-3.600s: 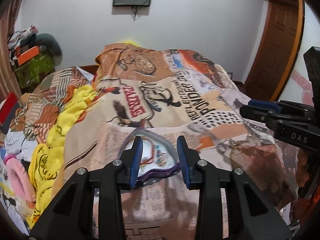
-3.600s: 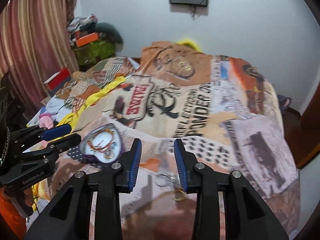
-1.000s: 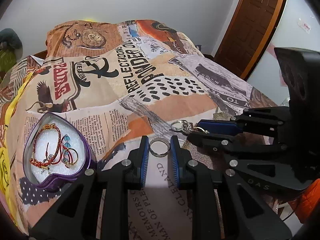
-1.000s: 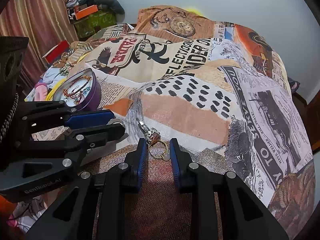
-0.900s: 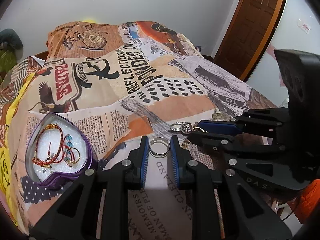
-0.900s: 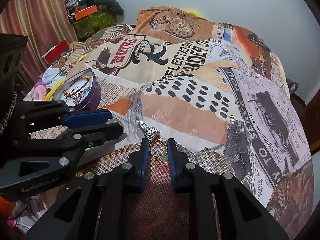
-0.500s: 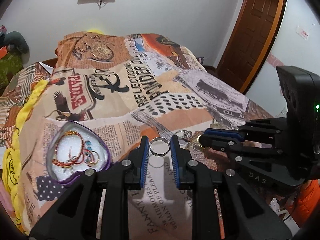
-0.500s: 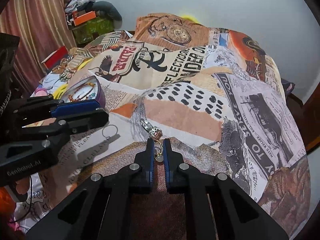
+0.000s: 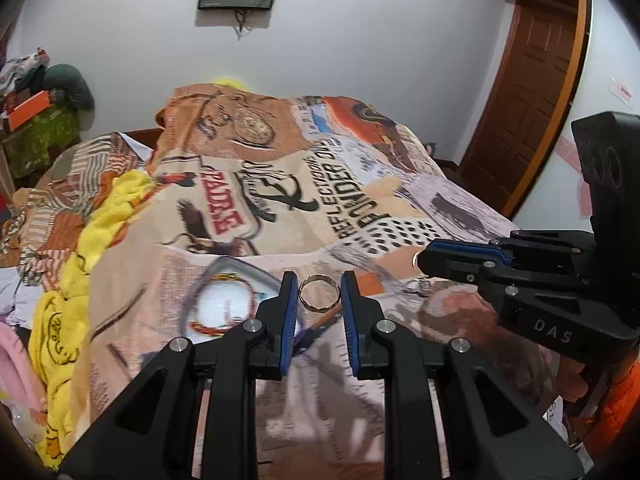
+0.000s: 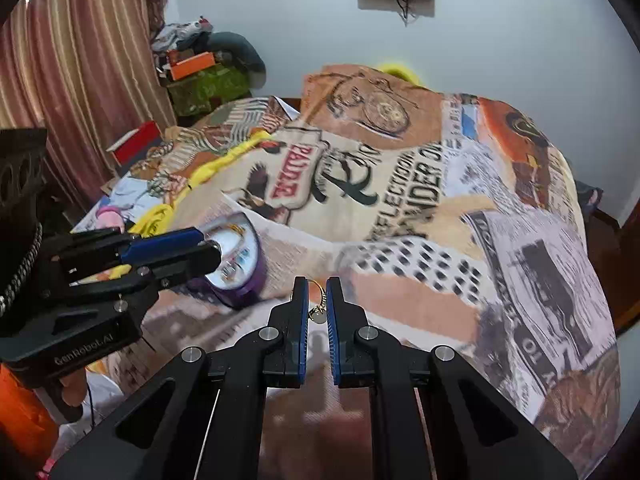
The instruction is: Organize jewelry
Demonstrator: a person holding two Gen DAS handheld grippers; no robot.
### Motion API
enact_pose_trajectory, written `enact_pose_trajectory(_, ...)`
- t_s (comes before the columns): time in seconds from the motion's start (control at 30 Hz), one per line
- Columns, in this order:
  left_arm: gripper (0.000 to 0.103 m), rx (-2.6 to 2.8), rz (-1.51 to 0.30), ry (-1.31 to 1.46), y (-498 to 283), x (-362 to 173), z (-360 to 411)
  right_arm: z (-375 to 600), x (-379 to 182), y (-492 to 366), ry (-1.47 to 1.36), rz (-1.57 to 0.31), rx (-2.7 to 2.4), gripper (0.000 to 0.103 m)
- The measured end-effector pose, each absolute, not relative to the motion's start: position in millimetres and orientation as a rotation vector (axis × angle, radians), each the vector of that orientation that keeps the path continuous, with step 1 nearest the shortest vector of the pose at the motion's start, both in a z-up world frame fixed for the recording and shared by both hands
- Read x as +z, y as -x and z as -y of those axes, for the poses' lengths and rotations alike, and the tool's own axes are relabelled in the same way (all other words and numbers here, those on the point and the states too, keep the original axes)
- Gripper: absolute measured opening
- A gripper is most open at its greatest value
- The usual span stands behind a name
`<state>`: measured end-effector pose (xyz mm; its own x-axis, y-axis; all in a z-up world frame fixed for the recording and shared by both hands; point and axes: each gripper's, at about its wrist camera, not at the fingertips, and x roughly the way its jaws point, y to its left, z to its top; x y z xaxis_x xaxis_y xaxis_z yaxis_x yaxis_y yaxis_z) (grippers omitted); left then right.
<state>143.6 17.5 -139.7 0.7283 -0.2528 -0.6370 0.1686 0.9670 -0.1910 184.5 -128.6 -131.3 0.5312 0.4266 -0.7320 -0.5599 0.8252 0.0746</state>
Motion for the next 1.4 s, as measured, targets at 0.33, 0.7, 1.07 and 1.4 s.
enact_pose_trajectory(0.33, 0.020, -0.150, -0.700, 0.165, -137, -142, -59, 91, -127, -191, 0.180, -0.799, 0.662, 0.008)
enact_pose_trajectory(0.7, 0.020, -0.128, -0.757, 0.250, -145, -170, -89, 47, -152, -200, 0.215, -0.859, 0.718, 0.008)
enact_pose_trajectory(1.07, 0.020, -0.148, -0.788, 0.251, -159, -188, -84, 30, -164, -216, 0.219, -0.908, 0.700, 0.008)
enact_pose_trajectory(1.4, 0.020, -0.139, -0.798, 0.254, -164, -193, -89, 21, -172, -221, 0.208, -0.957, 0.733, 0.008)
